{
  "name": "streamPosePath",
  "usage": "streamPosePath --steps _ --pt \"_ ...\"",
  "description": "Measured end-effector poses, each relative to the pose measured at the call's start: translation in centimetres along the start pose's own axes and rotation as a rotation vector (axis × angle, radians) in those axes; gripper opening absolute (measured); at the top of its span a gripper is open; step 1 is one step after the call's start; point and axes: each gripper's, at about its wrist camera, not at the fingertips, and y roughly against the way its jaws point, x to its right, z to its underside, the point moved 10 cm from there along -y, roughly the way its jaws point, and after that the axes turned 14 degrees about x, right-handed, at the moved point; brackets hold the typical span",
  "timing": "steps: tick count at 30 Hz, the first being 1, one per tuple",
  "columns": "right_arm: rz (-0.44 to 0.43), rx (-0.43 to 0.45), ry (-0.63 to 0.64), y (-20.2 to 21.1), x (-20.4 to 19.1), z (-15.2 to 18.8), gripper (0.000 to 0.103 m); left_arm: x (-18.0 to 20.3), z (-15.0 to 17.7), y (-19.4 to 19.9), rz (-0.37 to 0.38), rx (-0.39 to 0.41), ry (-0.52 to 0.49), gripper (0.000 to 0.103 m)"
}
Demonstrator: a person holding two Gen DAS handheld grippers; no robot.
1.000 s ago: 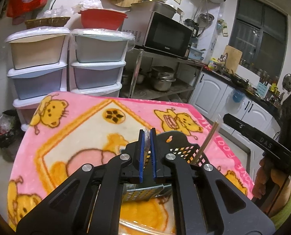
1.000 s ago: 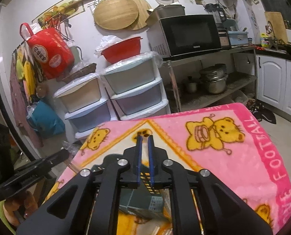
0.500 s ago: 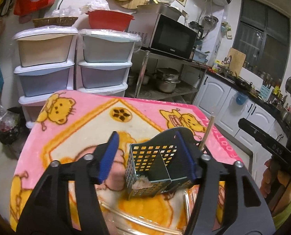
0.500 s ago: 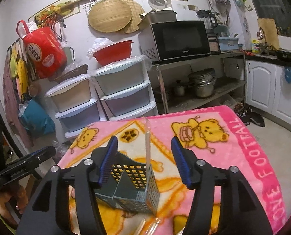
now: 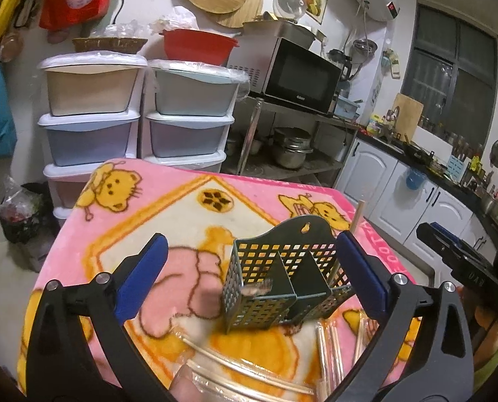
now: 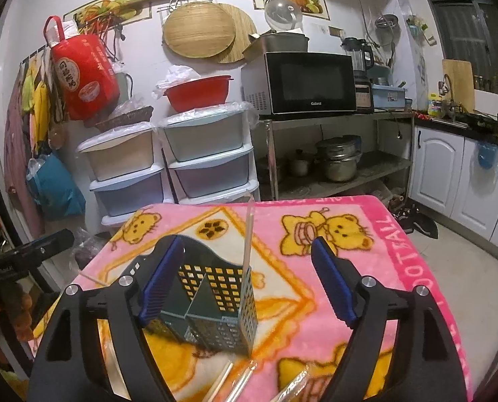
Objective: Organize utensils
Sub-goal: 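Withdraw both open tools up and away from the caddy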
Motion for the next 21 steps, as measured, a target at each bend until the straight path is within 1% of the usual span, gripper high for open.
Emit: streamPosePath --steps 6,12,21 --pt "-0.004 -0.011 0.006 1.1 0.0 0.8 0.078 -0.1 0.3 1.8 -0.004 0.023 0.002 0.092" --pt "-0.005 -0.036 0.003 2.0 0.1 2.2 0.078 0.2 1.3 3.5 0.000 0.033 -0.025 0.092" --pt "-0.020 -0.077 0.002 3.2 -0.2 4.3 0.078 -0.1 3.9 4.9 0.008 0.009 -0.042 0.092"
